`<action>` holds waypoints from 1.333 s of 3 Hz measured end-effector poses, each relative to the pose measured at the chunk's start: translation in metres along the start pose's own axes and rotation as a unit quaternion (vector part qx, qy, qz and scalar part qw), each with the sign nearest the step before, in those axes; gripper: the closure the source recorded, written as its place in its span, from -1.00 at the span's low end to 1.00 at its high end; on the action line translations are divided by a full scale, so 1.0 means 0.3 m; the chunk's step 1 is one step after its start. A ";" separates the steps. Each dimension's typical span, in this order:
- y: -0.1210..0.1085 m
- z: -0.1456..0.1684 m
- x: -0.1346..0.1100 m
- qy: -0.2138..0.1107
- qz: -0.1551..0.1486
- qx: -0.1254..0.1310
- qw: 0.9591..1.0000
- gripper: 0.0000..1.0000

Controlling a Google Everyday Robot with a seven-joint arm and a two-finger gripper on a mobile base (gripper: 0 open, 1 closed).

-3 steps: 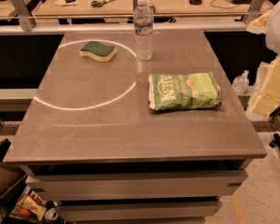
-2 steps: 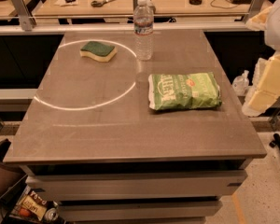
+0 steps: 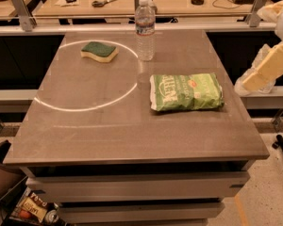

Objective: Knock water bottle over

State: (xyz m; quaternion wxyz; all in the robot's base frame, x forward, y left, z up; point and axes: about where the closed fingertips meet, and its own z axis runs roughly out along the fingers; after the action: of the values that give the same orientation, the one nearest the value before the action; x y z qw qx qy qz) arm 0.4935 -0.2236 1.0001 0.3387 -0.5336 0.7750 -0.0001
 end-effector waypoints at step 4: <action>-0.301 0.300 -0.187 -0.217 0.052 -0.015 0.975 -1.00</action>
Offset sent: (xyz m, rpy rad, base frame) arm 0.1190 -0.0014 0.0235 0.3810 -0.2720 0.0113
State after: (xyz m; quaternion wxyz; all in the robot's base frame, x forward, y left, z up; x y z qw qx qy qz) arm 0.6267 -0.1836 0.9929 0.4902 -0.4848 0.7096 0.1454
